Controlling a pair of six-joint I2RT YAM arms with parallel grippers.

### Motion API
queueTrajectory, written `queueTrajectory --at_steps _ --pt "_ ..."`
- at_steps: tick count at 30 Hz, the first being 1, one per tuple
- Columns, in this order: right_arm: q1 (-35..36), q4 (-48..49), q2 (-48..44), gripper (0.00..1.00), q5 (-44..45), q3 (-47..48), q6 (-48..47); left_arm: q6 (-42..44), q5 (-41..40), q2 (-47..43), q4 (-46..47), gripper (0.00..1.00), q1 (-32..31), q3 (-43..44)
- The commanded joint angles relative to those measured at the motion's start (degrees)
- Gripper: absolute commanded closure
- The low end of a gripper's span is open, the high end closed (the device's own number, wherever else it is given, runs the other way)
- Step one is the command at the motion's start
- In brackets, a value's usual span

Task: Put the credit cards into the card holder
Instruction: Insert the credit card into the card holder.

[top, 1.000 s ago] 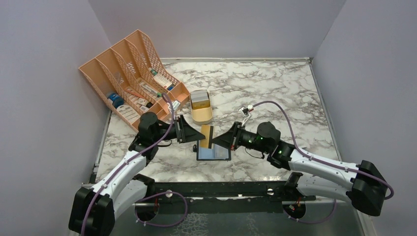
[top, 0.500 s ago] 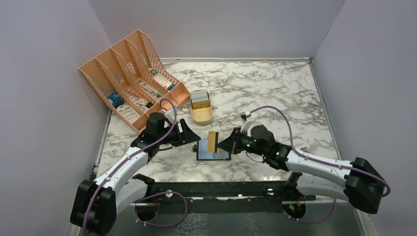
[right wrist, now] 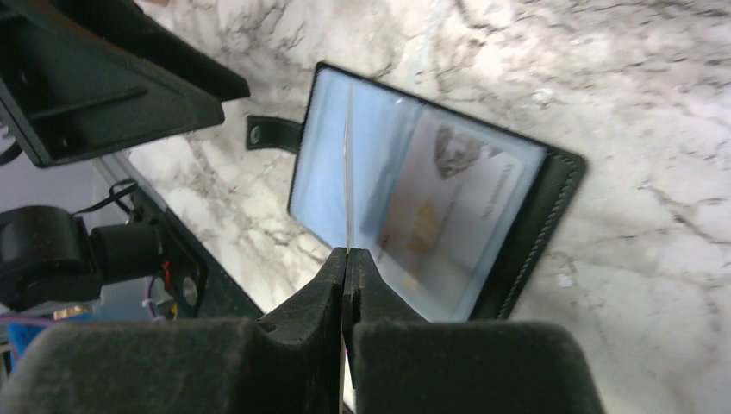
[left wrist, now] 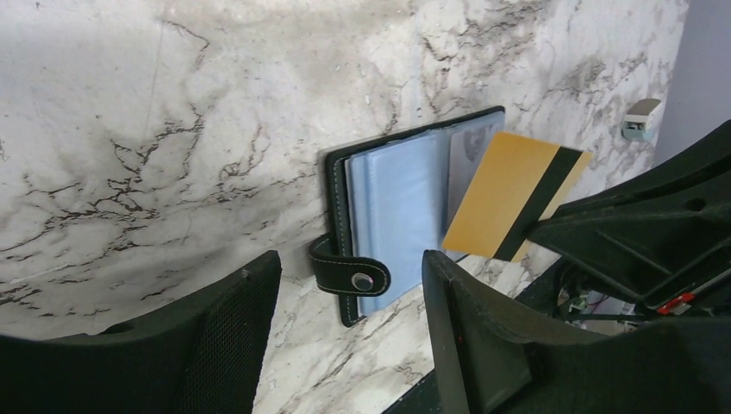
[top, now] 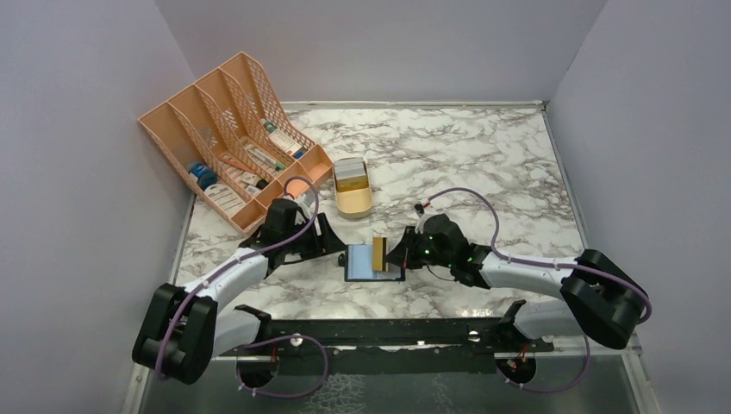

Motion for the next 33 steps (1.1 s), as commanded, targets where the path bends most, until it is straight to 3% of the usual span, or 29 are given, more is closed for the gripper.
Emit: queueTrajectory --at_steps 1,19,33 --pt "-1.89 3.15 1.96 0.99 -3.02 1.30 -0.85 1.40 -0.15 3.65 3.87 0.38 -0.12 -1.21" --pt "-4.80 7.74 9.36 0.99 -7.67 -0.28 4.06 0.46 -0.48 5.30 6.85 0.62 -0.77 -4.06" --pt "-4.92 4.25 7.00 0.99 -4.74 -1.37 5.85 -0.22 -0.88 4.54 7.37 0.82 -0.82 -5.14"
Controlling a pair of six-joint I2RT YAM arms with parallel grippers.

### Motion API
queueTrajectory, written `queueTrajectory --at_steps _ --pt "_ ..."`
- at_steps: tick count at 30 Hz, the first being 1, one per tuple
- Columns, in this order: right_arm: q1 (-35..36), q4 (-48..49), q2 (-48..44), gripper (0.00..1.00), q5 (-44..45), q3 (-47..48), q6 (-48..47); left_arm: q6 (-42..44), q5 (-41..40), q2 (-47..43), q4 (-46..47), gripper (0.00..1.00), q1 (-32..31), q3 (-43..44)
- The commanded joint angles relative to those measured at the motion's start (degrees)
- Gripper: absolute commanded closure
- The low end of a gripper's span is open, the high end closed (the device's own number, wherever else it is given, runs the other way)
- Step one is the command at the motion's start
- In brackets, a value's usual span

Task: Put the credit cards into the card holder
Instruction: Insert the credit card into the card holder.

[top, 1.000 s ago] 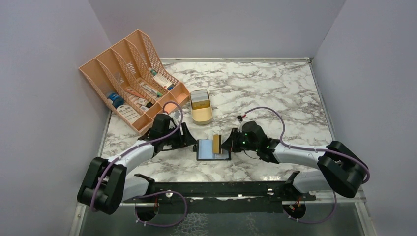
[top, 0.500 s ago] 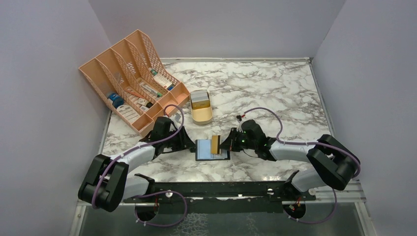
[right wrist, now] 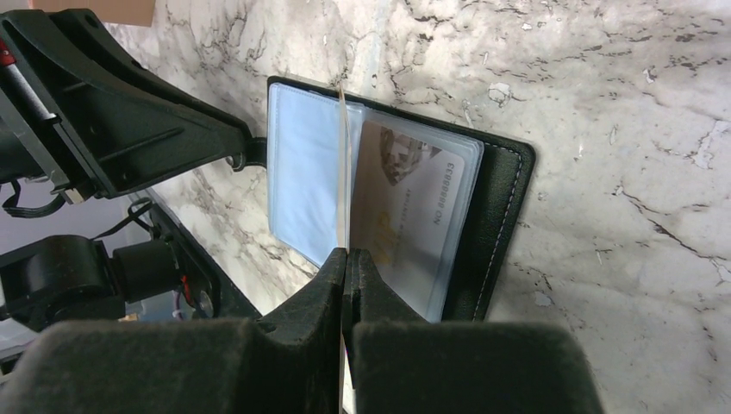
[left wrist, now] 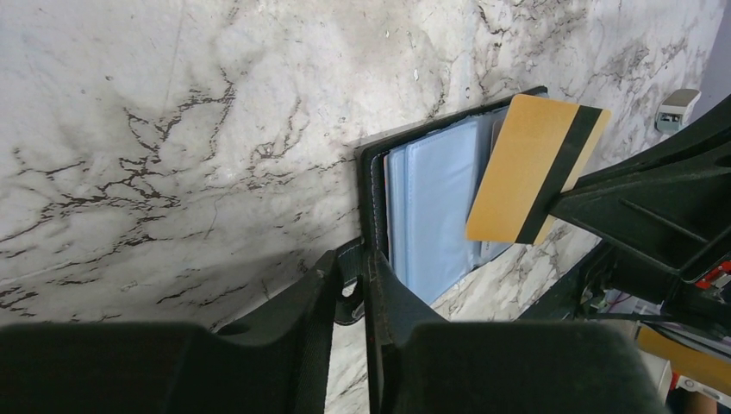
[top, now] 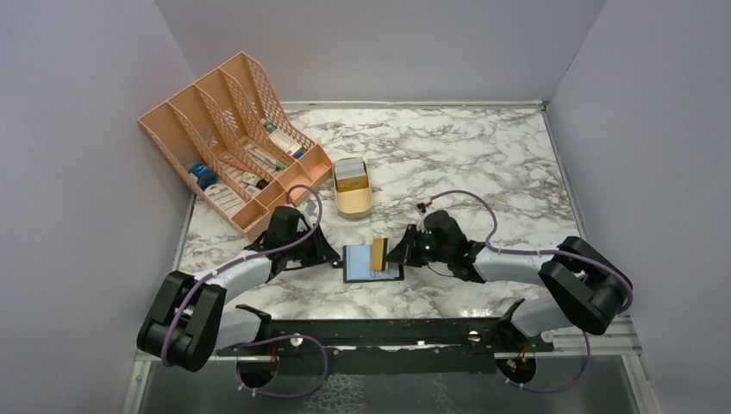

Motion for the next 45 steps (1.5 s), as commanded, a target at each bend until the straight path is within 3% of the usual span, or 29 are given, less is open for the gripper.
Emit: queueTrajectory --at_steps 1,8,25,45 --pt "-0.15 -0.35 -0.37 0.99 0.98 -1.08 1.34 -0.19 -0.88 -0.98 1.28 0.83 -0.35 -0.92" --pt "-0.19 2.24 -2.27 0.99 2.79 -3.55 3.55 -0.33 -0.97 -0.29 1.81 0.84 -0.44 -1.35" --pt "-0.19 8.51 3.63 0.99 -3.92 -3.99 7.18 -1.77 -0.96 -1.03 3.32 0.84 -0.50 -2.88" --pt "-0.15 0.48 4.28 0.99 -5.93 -0.40 3.78 -1.63 -0.91 -0.09 3.40 0.84 -0.57 -1.82"
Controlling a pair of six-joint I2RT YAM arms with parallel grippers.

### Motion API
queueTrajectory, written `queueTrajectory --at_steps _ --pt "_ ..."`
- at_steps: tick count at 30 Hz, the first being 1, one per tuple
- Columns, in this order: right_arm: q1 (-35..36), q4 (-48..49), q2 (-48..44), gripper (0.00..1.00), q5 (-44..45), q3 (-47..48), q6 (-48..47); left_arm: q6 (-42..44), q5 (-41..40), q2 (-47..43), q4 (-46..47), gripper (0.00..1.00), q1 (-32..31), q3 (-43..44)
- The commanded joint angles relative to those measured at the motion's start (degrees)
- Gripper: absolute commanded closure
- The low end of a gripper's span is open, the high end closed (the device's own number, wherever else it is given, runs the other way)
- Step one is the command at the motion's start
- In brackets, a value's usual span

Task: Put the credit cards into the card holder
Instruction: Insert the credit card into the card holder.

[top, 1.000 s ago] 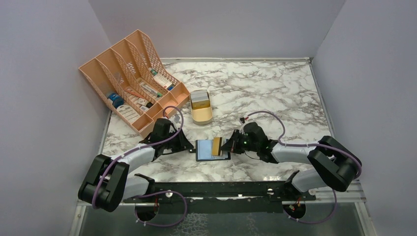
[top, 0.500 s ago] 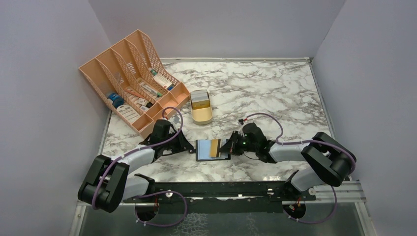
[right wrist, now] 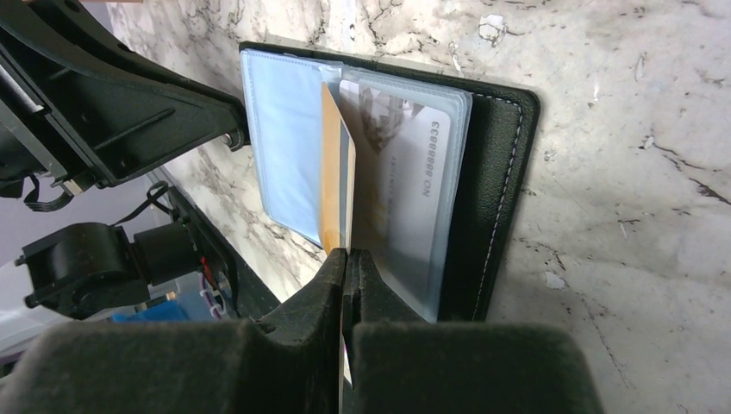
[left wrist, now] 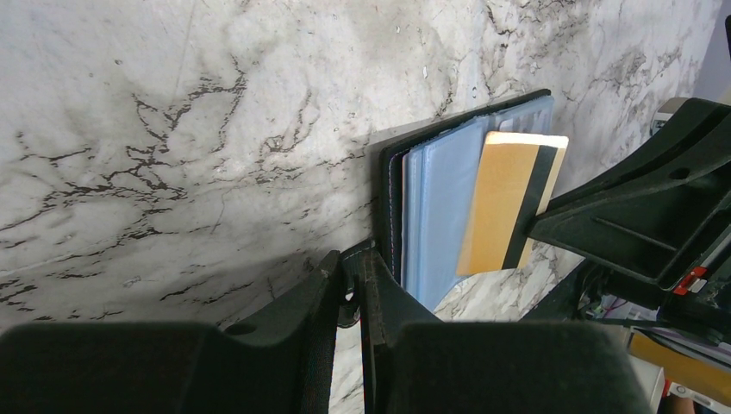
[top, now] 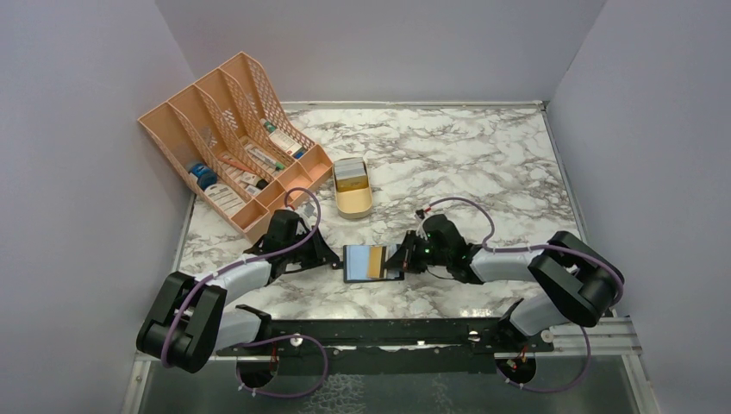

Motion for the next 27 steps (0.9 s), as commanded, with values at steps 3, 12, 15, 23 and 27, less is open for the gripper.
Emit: queueTrajectory --at_steps 3,12,15,23,27 --pt "-0.05 -3.00 1.99 0.99 -2.23 2.16 -1.96 0.36 -0.59 0.48 0.41 0.84 -0.49 0.70" --pt "-0.04 -3.92 4.88 0.99 -4.30 4.09 -3.83 1.64 0.28 2.82 0.65 0.84 -0.58 2.20" --pt "-0.04 -4.11 5.51 0.99 -4.52 4.77 -4.48 1.29 0.42 3.05 1.13 0.84 -0.58 2.06" --pt "-0.04 -7.52 8.47 0.97 -5.23 9.29 -9.16 0.53 2.43 3.52 3.52 0.84 -0.67 2.02" --pt "-0.04 -11.55 7.61 0.78 -4.09 11.22 -10.19 -0.99 1.84 2.40 3.52 0.84 -0.73 1.52"
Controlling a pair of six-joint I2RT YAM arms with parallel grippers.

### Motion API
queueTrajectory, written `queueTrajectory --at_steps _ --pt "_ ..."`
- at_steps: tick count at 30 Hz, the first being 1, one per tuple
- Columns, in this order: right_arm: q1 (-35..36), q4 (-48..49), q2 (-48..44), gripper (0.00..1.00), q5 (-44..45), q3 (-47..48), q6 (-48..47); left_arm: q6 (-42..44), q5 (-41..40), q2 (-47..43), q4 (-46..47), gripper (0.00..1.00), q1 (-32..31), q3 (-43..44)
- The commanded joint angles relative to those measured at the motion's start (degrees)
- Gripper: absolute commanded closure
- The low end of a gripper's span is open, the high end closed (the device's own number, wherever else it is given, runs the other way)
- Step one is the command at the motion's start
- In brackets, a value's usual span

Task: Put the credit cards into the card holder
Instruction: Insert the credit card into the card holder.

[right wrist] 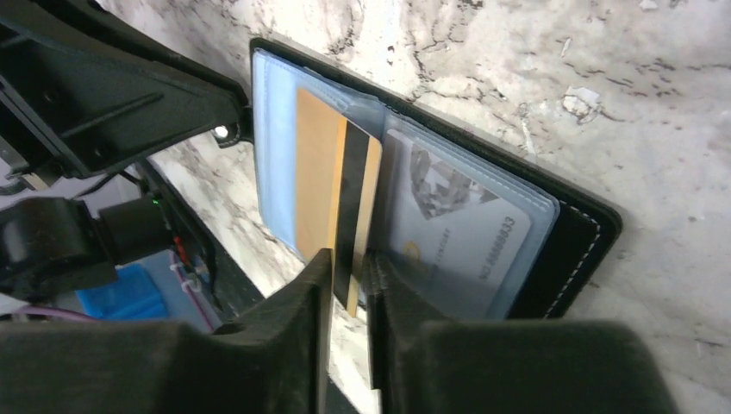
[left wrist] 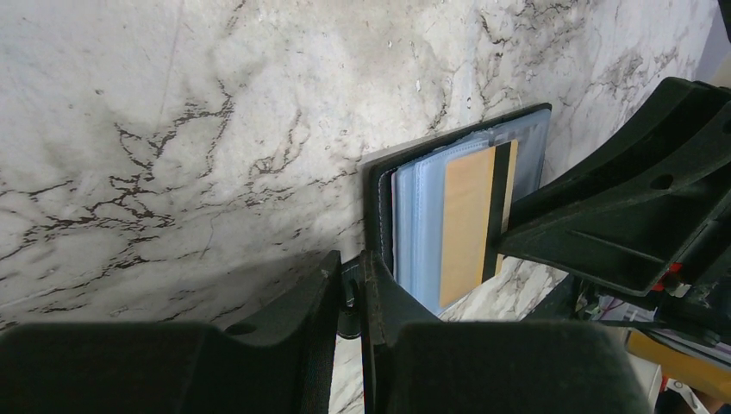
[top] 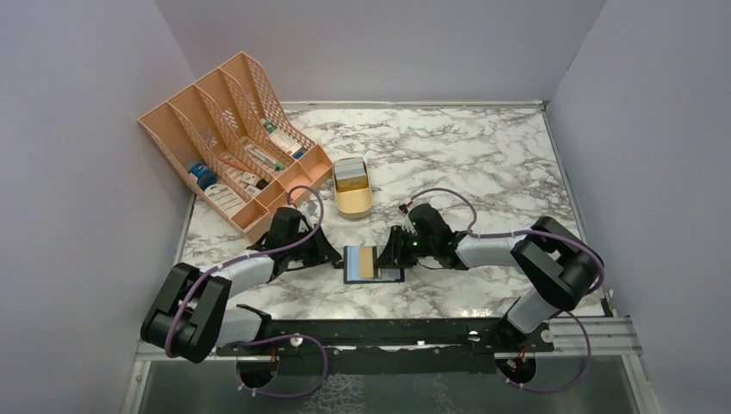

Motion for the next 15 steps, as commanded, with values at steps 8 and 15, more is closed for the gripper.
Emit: queueTrajectory --at_steps 8,15 --pt "-0.02 -12.80 -4.97 0.52 5.43 3.84 -5.78 -2.10 0.79 -2.22 2.20 0.84 -0.88 -0.80" --pt "0.16 -8.48 -2.04 0.51 1.91 3.82 -3.69 -2.47 0.96 -2.63 2.44 0.84 -1.02 -1.30"
